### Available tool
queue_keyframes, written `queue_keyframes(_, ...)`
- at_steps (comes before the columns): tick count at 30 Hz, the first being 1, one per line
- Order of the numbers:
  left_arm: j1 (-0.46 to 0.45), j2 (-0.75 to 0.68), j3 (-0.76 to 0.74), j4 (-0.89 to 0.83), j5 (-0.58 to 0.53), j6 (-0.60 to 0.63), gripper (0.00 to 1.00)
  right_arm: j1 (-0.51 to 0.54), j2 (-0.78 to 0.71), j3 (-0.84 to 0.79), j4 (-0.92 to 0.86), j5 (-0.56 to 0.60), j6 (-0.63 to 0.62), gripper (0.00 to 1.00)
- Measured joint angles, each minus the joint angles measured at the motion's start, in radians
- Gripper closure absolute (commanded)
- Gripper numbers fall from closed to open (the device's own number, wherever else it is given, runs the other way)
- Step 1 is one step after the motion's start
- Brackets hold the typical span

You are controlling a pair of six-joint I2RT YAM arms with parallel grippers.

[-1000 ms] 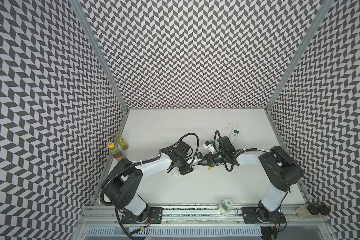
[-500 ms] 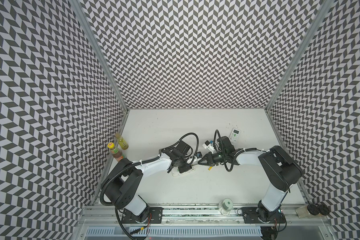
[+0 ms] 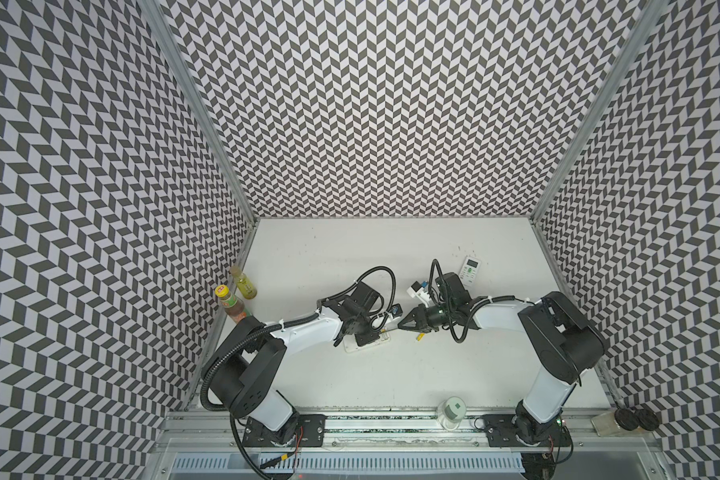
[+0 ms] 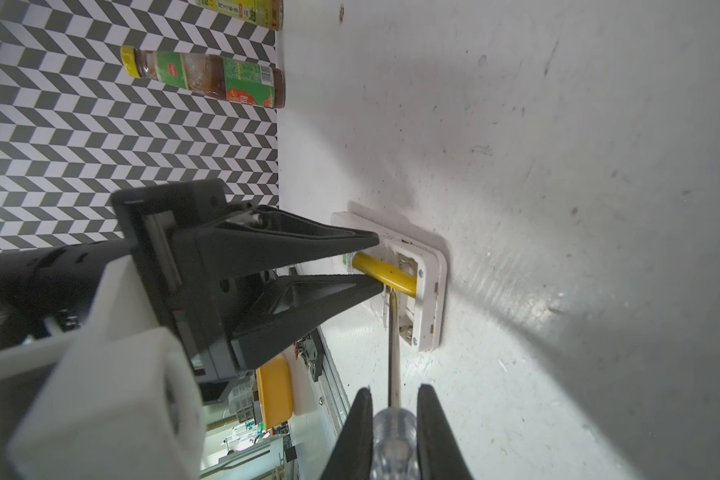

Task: Unload the batteries from the remote control
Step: 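Lift the screwdriver away from the remote with the right gripper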

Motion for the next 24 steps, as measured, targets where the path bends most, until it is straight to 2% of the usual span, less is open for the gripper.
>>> queue_keyframes(9, 0.002, 0.0, -0.001, 0.001, 0.001, 0.0, 0.83, -0.081, -0.16, -0.005, -0.102, 0.014, -0.063, 1.0)
queue_keyframes(15, 0.003, -0.008, -0.001, -0.007, 0.005, 0.0, 0.91, -0.179, -0.299, -0.024, -0.198, 0.045, -0.115, 1.0)
queue_keyframes(21, 0.011, -0.051, 0.005, -0.03, 0.028, 0.0, 1.0, -0.241, -0.436, -0.029, -0.305, 0.135, -0.156, 1.0)
queue_keyframes(24, 0.016, -0.084, 0.021, -0.04, 0.055, -0.009, 1.0, -0.256, -0.504, -0.029, -0.346, 0.192, -0.173, 1.0)
